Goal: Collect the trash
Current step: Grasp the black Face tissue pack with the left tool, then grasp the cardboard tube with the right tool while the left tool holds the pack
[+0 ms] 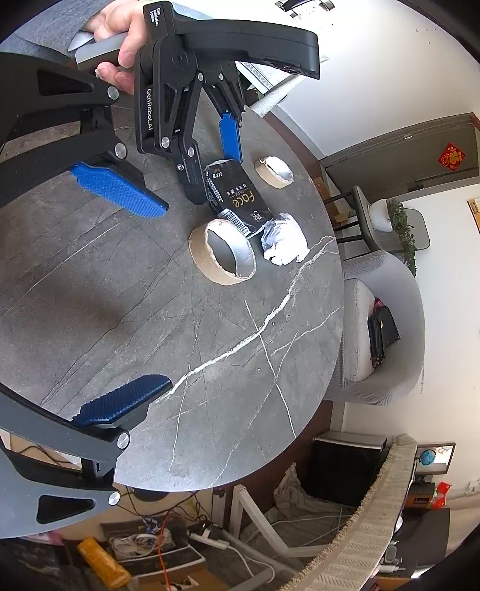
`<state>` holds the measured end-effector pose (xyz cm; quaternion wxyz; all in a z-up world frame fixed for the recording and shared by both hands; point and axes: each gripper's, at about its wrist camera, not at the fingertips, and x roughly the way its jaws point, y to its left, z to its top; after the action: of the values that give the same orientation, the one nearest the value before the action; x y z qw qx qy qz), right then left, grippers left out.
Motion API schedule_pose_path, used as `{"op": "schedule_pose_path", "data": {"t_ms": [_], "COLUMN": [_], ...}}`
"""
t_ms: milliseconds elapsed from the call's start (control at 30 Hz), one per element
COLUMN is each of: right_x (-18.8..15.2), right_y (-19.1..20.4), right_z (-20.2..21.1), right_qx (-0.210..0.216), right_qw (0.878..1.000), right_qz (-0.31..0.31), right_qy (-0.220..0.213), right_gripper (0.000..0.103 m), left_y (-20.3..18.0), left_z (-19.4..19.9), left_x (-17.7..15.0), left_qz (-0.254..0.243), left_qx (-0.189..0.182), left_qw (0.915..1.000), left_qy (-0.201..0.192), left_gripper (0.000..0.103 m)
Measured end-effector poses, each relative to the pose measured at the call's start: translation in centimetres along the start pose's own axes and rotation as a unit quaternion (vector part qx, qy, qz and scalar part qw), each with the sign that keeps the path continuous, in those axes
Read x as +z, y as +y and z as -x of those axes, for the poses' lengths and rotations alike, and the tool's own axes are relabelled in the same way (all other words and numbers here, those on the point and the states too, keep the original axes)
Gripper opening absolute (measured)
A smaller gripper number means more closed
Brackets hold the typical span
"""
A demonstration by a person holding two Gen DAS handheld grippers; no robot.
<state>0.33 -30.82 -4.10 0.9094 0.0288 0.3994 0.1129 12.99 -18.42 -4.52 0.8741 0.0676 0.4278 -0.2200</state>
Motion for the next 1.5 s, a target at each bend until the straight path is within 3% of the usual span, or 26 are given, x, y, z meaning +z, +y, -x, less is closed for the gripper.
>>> {"op": "schedule_pose_path", "data": {"t_ms": [167,300,833,1000,1333,1433,1500], "right_x": [0.4,0.7,1.8,2.2,3.2,3.5,3.6], "right_y": [1.3,2.2,4.4,5.3,6.7,6.8,6.9], "right_z": [-0.7,-1.2,-3.9,-4.6,-6.3,-6.4,-6.4], "right_qx": [0.001,-0.004,-0.028,-0.038,-0.040,-0.043,-0.045], "right_qw": [1.000,1.000,0.999,0.998,0.998,0.998,0.998], "right_qz": [0.015,0.025,0.035,0.039,0.037,0.031,0.029], "right_qy": [-0.001,0.005,0.015,0.019,0.032,0.028,0.029], "right_gripper": [0.088,0.088,0.088,0.073,0.061,0.042,0.042], "left_y": [0.3,0.9,3.7,4.9,7.6,8.1,8.6], "left_z": [0.4,0.8,4.6,5.8,8.2,8.8,9.2], "left_x": [-0.2,-0.3,-1.7,-1.9,-2.3,-2.5,-2.6], "left_qz": [0.005,0.022,0.051,0.058,0.076,0.076,0.077], "left_qx": [0.010,-0.001,-0.026,-0.027,-0.028,-0.026,-0.029], "left_qw": [0.9999,0.9997,0.9978,0.9971,0.9952,0.9951,0.9949], "left_qy": [-0.008,-0.014,-0.033,-0.041,-0.055,-0.057,-0.059], "left_gripper": [0.058,0.053,0.052,0.052,0.052,0.052,0.052]}}
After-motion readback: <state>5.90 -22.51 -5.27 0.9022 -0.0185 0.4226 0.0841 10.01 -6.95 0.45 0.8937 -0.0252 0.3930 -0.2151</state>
